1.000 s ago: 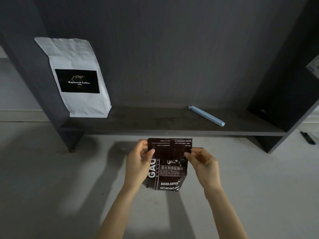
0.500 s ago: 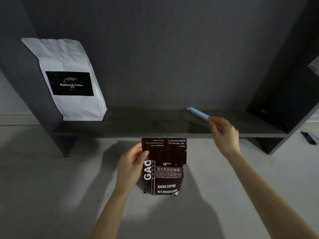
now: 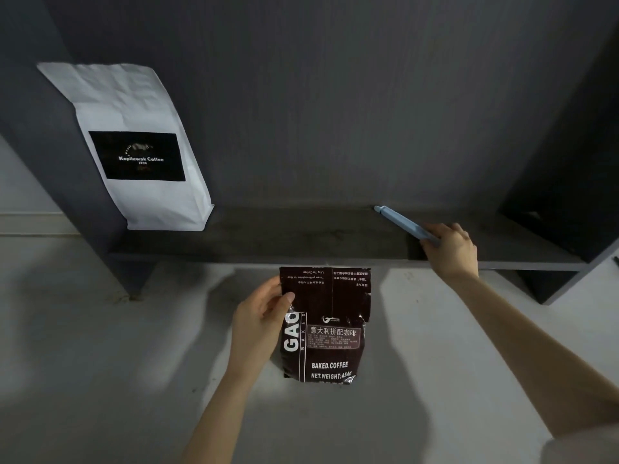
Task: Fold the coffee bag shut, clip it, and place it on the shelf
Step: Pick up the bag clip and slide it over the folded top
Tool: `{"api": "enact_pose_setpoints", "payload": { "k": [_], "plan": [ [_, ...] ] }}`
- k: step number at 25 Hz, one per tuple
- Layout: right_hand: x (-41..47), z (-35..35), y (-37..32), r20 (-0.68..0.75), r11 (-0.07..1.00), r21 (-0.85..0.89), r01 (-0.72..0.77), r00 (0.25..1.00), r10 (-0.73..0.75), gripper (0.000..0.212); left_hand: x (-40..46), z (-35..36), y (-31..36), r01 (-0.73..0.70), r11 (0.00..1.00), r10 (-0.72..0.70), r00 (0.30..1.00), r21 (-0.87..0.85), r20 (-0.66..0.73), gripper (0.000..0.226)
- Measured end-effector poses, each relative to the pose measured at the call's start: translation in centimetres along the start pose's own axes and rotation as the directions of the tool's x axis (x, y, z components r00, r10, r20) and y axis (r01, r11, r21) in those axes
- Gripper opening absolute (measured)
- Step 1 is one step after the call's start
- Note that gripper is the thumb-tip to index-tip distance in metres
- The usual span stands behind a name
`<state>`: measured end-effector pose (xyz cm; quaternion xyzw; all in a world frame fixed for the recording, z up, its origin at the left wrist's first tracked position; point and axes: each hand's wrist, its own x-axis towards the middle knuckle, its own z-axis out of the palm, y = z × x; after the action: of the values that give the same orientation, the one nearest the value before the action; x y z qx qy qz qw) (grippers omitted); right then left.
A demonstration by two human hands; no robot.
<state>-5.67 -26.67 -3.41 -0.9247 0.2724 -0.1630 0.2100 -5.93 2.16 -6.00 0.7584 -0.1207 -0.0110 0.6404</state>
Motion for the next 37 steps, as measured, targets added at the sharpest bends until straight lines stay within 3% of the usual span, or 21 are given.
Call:
{"api": "enact_pose_setpoints", "payload": {
  "k": [6,11,17,25,32,37],
  "plan": [
    [-0.8,-0.2,-0.2,-0.011,0.998,0.063,0.027,1.000,-0.026,0.030,-0.3,0.1,-0.1,-0.034,0.999,0.034,0.999,-0.015,-0.007,0.032],
    [-3.2,-1.4,-2.1,-0.054,0.959,0.266,0.096,0.995,-0.085,0.028,-0.7,0.3,-0.1,-0.070,0.997,0.070,0.997,-0.026,-0.023,0.036],
    [-9.8,-2.6,-4.7,-0.111,0.851,0.482,0.209,0.978,-0.177,0.026,-1.8,0.8,0.5,-0.115,0.986,0.107,0.991,-0.120,-0.076,0.047],
    [-16.0,-2.0,-4.9,0.002,0.698,0.693,0.179,0.968,-0.250,0.035,-3.0,0.3,1.1,-0.125,0.984,0.120,0.992,-0.126,-0.046,0.036],
    [-17.2,-1.7,-4.4,0.015,0.688,0.711,0.147,0.974,-0.225,0.036,-3.6,-0.4,2.0,-0.097,0.990,0.095,0.995,-0.101,-0.025,0.010],
    [-17.7,-1.6,-4.5,-0.029,0.722,0.658,0.213,0.966,-0.258,0.041,-3.8,-0.4,2.5,-0.091,0.992,0.090,0.996,-0.086,-0.018,0.012]
  ]
}}
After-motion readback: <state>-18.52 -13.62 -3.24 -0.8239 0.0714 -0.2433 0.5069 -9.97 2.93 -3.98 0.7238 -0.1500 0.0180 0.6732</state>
